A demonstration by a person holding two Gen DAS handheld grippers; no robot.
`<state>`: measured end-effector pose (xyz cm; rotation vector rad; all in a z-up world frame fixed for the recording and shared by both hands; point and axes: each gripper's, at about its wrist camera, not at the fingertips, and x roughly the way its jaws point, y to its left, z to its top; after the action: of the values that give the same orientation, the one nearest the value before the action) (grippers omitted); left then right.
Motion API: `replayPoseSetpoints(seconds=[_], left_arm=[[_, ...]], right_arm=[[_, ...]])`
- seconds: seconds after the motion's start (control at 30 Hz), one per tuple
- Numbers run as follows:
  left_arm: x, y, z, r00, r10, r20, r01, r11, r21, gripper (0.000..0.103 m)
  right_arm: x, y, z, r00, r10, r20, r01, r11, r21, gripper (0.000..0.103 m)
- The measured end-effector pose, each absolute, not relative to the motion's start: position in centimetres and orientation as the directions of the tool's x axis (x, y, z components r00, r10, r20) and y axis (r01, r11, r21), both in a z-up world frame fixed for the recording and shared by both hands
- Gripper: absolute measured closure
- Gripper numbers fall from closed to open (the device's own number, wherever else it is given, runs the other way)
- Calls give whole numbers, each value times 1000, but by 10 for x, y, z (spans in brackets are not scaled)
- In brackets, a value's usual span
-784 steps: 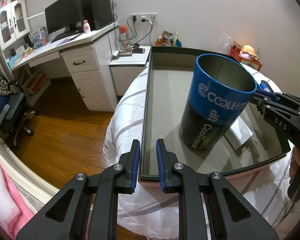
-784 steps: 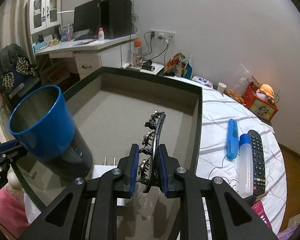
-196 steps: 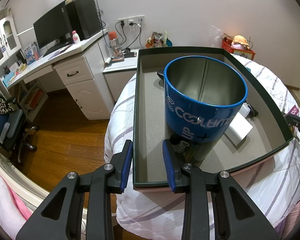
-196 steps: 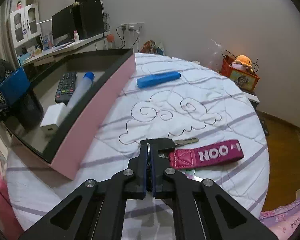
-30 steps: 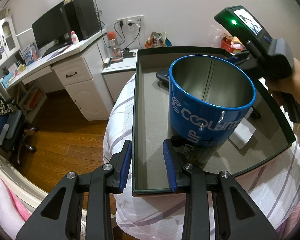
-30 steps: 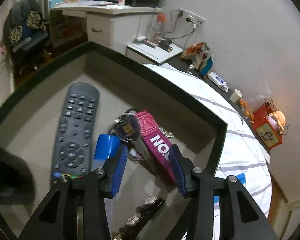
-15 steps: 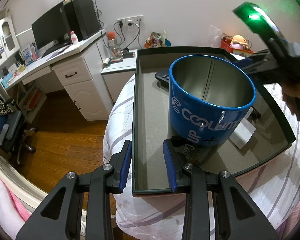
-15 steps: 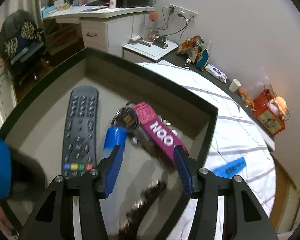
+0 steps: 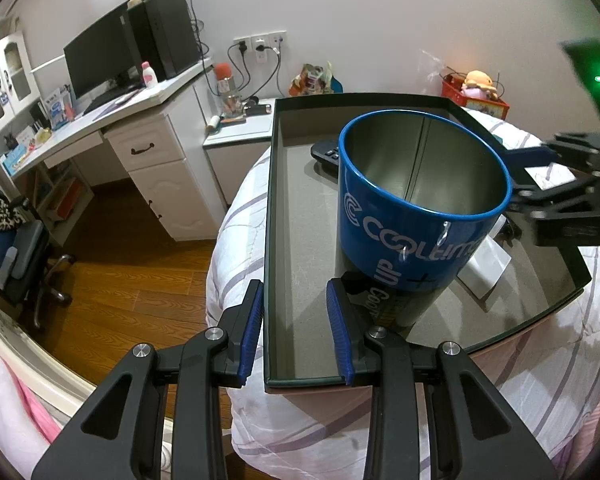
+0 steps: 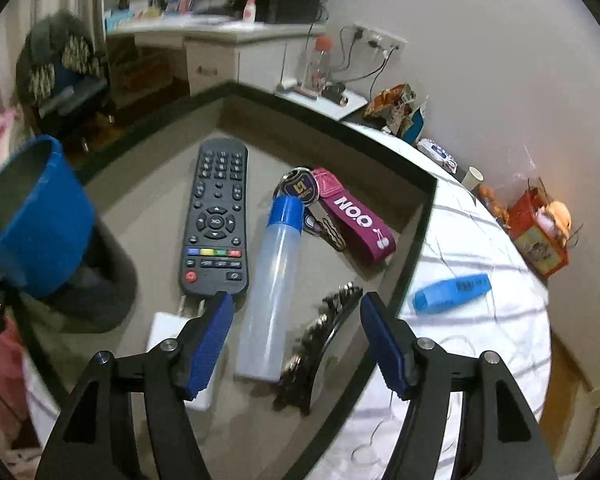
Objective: Organize rigid objects
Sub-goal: 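Move the right tool back over the blue barcode box on the bed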
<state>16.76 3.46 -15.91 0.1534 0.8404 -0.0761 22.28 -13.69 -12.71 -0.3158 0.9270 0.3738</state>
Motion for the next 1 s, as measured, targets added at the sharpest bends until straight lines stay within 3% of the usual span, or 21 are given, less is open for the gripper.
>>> replayPoseSetpoints(seconds=[0.07,0.1,0.47,1.0], left_arm=[[167,35,-160,665,-6,-747,127,986,105,72],[167,35,-160,665,-6,-747,127,986,104,72],[164,34,-158,662,5,-749,115,987,108,71],[159,28,-156,657,39,-753,88,988,128,71]], right_arm=[[215,-145,-121,553,236,-799,-440,897,-40,23],[211,-148,-118,561,256,-787,-438,898,-21,23],[175,-164,-106,662,109,-742,-288,950,-118,23],[132,-216,-89,727,54,-685,-132,989,-61,22]])
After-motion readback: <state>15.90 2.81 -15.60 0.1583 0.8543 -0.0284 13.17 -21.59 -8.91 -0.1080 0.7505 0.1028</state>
